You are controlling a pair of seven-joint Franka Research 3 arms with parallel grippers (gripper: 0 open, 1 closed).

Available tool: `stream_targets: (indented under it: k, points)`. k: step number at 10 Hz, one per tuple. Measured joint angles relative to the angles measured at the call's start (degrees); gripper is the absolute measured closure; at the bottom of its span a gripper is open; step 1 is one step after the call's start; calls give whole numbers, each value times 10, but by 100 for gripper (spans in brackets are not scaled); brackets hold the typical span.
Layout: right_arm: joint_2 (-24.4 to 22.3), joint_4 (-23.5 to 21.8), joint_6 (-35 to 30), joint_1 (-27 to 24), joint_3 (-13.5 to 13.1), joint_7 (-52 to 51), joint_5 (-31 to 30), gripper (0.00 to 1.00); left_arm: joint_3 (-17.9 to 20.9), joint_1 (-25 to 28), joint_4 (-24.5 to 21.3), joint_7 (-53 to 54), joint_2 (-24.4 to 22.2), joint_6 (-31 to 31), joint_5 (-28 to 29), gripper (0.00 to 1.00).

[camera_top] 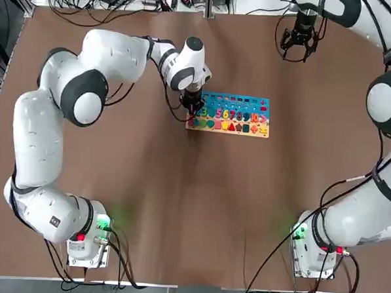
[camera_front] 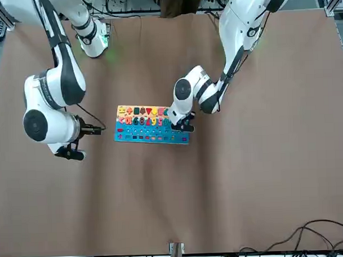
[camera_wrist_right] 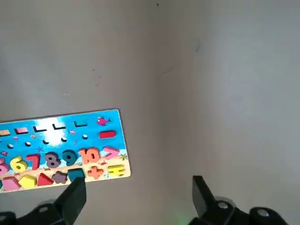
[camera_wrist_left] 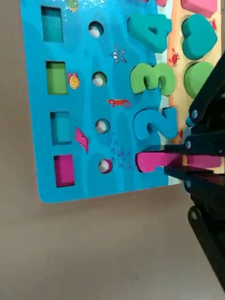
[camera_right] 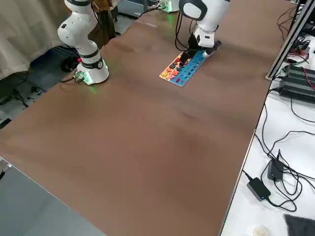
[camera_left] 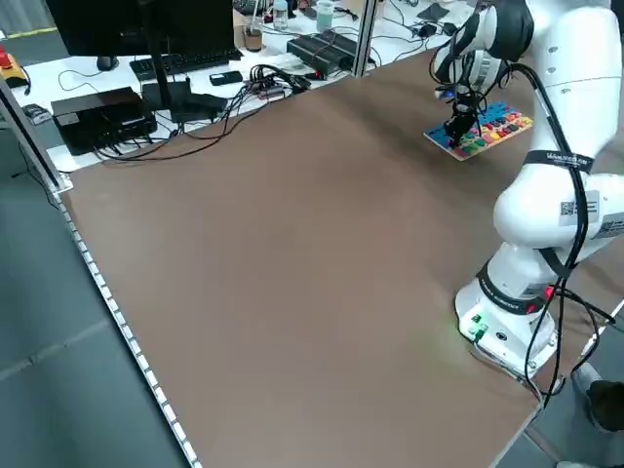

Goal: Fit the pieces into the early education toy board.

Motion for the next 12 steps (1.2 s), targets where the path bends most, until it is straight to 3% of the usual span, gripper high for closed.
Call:
stream_targets:
  k: [6, 9, 12]
  points:
    - [-49, 10, -42, -51, -5, -1, -1, 0, 3, 1, 14, -1, 9, -2, 0, 87]
    - [-97, 35, -72, -77, -5, -25, -12, 0, 4, 1, 18, -8, 12, -2, 0, 87]
    - [-113, 65, -87, -97, -5, -68, -22, 0, 4, 0, 18, -15, 13, -2, 0, 87]
